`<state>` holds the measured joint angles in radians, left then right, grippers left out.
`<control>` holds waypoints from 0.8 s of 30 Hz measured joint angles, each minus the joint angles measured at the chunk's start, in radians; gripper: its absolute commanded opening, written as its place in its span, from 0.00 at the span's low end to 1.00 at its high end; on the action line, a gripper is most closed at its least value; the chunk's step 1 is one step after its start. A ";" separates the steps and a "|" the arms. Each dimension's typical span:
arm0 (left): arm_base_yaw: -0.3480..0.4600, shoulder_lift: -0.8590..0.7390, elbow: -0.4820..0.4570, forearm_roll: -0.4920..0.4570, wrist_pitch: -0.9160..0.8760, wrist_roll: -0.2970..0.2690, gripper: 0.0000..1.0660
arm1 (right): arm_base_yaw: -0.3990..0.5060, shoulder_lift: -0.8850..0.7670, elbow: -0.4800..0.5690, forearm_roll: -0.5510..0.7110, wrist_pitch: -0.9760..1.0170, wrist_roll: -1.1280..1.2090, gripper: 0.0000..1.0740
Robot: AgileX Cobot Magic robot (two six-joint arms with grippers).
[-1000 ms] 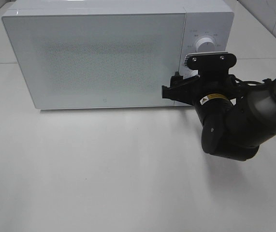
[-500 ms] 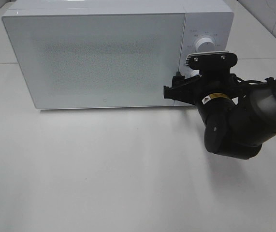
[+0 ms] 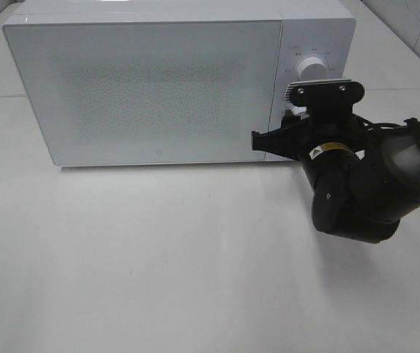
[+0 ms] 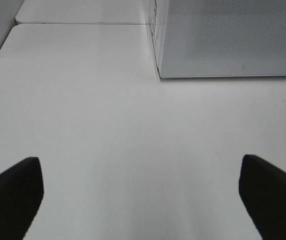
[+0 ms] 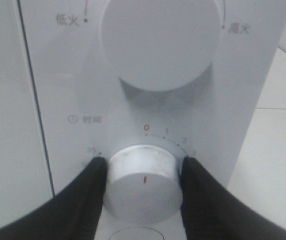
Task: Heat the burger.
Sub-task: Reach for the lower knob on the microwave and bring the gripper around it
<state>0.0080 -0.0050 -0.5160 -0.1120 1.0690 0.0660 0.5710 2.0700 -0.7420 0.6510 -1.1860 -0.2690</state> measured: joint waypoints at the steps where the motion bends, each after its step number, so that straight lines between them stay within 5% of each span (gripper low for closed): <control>1: 0.000 0.000 0.000 0.000 0.000 0.000 0.92 | 0.000 0.000 0.000 0.000 0.000 0.000 0.00; 11: 0.000 0.000 0.000 0.000 0.000 0.000 0.92 | -0.007 0.000 0.007 -0.040 -0.003 0.161 0.00; 24: 0.000 0.000 0.000 0.000 0.000 0.000 0.92 | -0.022 0.000 0.025 -0.114 -0.014 0.997 0.00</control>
<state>0.0080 -0.0050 -0.5160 -0.1120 1.0690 0.0660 0.5490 2.0700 -0.7170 0.5370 -1.2000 0.7280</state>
